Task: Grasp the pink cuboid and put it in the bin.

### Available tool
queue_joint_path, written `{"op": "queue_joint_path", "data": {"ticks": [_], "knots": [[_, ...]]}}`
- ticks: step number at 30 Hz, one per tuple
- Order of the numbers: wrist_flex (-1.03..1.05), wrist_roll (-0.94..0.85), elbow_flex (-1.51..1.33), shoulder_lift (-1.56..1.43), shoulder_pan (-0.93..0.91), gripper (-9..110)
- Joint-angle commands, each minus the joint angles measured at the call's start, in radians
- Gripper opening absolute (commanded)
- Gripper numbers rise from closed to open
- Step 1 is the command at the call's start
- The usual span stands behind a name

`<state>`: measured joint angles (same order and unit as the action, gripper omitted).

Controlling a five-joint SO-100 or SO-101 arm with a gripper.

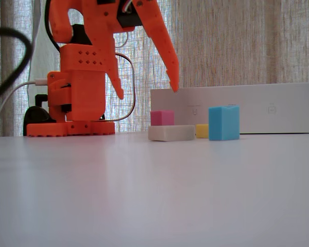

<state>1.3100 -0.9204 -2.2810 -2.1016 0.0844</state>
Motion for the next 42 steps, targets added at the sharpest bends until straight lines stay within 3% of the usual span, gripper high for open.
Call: {"op": "queue_joint_path", "data": {"ticks": [1,34,42], "knots": [[-0.035,0.006,-0.002,0.012,0.012,22],[-0.287,0.043,-0.152,0.123,0.08,17],[-0.293,0.049,-0.172,0.138,0.092,-7]]}}
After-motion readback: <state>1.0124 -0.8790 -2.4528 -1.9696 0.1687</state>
